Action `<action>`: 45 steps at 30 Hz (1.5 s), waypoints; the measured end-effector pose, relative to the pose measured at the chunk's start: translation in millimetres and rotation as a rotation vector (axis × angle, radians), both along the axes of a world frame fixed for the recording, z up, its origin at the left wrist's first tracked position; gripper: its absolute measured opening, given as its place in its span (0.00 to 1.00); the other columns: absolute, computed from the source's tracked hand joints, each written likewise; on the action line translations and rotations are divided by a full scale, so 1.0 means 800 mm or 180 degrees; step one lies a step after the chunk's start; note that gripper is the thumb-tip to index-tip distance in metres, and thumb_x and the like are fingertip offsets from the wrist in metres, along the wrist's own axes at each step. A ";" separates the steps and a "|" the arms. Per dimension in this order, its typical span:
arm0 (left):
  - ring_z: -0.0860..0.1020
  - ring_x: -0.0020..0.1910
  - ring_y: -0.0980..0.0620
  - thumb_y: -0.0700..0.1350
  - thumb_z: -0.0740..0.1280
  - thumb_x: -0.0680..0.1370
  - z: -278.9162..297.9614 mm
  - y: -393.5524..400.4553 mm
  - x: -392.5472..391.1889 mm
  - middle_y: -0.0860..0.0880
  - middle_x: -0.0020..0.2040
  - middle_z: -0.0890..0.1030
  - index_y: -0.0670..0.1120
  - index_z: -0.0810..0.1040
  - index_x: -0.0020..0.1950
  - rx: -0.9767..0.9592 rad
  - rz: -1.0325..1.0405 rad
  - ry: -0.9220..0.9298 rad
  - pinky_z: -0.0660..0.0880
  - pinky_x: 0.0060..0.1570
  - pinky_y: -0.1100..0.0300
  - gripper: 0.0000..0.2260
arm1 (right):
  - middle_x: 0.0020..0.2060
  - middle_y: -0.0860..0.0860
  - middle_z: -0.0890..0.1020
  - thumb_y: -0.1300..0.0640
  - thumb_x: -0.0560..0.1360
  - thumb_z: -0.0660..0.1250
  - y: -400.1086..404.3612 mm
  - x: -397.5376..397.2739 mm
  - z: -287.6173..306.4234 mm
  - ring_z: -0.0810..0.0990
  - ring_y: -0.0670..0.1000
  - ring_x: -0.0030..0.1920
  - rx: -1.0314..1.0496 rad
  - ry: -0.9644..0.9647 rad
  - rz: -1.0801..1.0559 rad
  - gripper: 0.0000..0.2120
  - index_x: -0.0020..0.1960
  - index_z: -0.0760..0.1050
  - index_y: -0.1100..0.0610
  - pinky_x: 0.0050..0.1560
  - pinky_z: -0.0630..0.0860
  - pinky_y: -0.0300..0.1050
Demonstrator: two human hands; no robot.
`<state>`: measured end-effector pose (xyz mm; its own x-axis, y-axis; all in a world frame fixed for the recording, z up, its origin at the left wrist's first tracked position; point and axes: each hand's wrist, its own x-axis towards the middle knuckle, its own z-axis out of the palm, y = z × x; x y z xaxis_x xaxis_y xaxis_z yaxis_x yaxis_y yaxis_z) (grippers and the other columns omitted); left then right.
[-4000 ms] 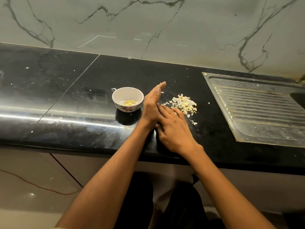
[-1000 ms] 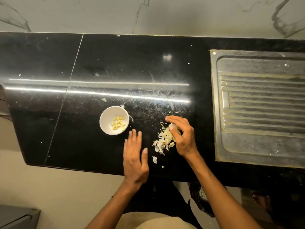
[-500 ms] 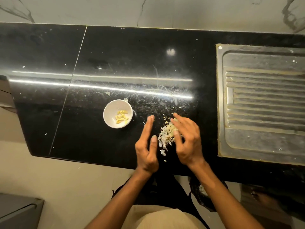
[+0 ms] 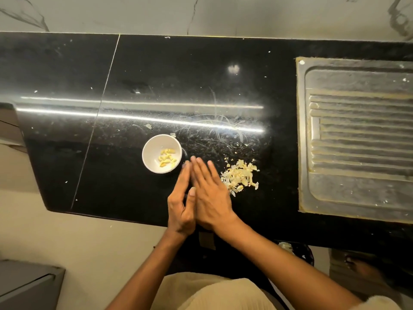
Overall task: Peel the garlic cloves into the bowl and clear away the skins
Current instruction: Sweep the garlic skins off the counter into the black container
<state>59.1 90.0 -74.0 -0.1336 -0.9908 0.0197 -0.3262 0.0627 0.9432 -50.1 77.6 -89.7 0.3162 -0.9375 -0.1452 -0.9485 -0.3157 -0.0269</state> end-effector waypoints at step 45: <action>0.70 0.76 0.51 0.46 0.57 0.86 -0.027 -0.120 -0.091 0.45 0.72 0.77 0.40 0.75 0.74 -0.0325 -0.3096 -0.0104 0.65 0.76 0.40 0.19 | 0.77 0.59 0.69 0.64 0.81 0.60 0.076 0.012 -0.044 0.64 0.52 0.80 -0.5358 -0.4948 -0.5747 0.25 0.77 0.65 0.68 0.81 0.59 0.57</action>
